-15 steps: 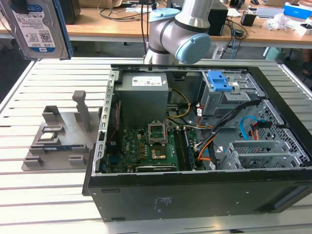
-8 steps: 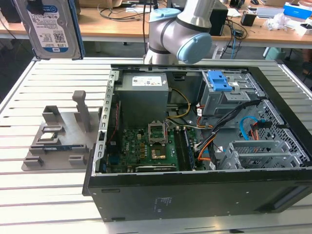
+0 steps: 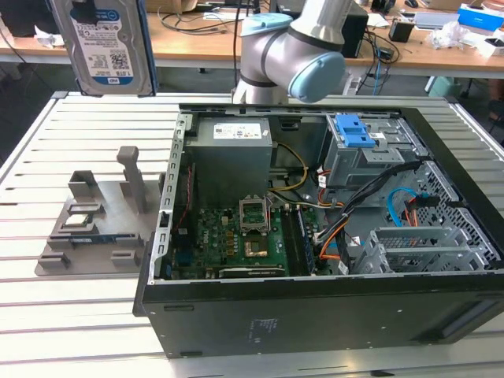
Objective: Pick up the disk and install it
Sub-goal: 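Pick up the disk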
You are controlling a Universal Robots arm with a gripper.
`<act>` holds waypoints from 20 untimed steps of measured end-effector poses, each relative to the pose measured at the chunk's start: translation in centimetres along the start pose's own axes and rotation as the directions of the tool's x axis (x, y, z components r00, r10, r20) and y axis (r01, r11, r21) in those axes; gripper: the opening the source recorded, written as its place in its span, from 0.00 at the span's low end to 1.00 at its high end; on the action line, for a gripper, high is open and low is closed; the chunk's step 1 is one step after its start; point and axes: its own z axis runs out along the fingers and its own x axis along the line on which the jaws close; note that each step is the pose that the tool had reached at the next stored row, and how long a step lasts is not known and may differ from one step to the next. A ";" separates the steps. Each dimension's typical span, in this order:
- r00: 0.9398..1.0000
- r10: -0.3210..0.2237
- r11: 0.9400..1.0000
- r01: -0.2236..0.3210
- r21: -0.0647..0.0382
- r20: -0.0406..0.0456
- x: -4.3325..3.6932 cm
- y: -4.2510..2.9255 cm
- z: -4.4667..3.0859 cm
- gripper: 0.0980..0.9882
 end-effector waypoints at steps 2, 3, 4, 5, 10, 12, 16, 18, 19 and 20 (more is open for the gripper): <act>1.000 0.000 1.000 0.000 0.000 0.000 -0.05 -0.93 -0.04 0.30; 1.000 0.000 1.000 0.000 0.000 0.000 -0.06 -1.32 -0.06 0.30; 1.000 0.000 1.000 0.000 0.000 0.000 -0.08 -1.71 -0.08 0.30; 1.000 0.000 1.000 0.000 0.000 0.000 -0.10 -2.00 -0.08 0.30; 1.000 0.000 1.000 0.000 0.000 0.000 -0.18 -3.77 -0.16 0.30; 1.000 0.000 1.000 0.000 0.000 0.000 -0.22 -4.55 -0.20 0.30; 1.000 0.000 1.000 0.000 0.000 0.000 -0.29 -5.99 -0.26 0.30; 1.000 0.000 1.000 0.000 0.000 0.000 -0.33 -6.82 -0.29 0.30; 1.000 0.000 1.000 0.000 0.000 0.000 -0.35 -7.31 -0.31 0.30; 1.000 0.000 1.000 0.000 0.000 0.000 -0.38 -7.89 -0.34 0.30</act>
